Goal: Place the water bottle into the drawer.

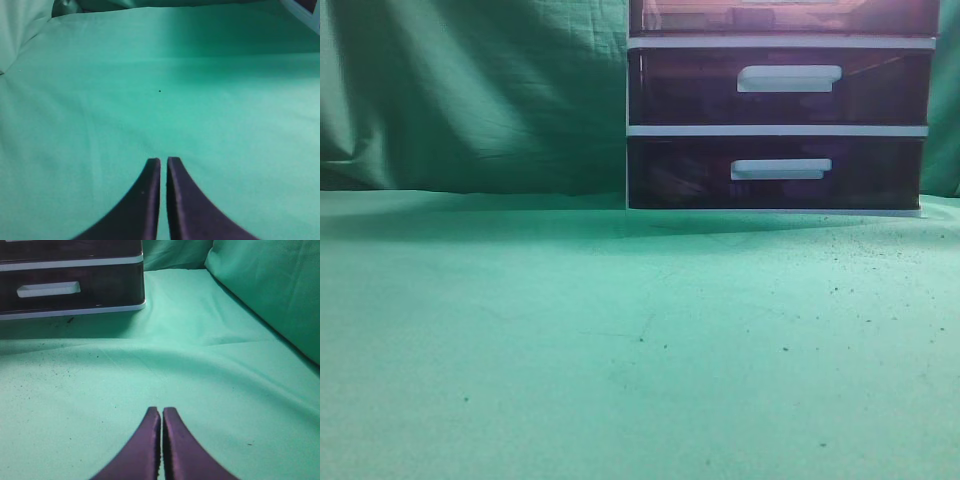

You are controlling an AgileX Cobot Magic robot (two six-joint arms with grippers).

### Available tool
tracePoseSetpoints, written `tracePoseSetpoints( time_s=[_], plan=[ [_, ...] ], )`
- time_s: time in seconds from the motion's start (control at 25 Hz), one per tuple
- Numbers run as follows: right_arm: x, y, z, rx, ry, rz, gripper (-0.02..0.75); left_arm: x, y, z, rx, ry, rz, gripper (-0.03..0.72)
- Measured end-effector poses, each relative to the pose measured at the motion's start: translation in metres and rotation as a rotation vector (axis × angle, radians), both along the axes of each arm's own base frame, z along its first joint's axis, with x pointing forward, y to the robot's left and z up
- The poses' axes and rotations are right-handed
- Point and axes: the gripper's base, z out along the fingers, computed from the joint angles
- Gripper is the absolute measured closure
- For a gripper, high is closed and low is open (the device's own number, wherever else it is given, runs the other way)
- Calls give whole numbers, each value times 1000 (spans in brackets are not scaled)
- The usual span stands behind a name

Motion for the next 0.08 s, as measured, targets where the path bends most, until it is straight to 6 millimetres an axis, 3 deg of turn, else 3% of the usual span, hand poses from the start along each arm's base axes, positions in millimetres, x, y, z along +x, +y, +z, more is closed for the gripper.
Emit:
tracePoseSetpoints(
  time_s=[0.08],
  plan=[
    [0,0,0,0,0,0,738,0,0,0,-1,0,0,688]
  ],
)
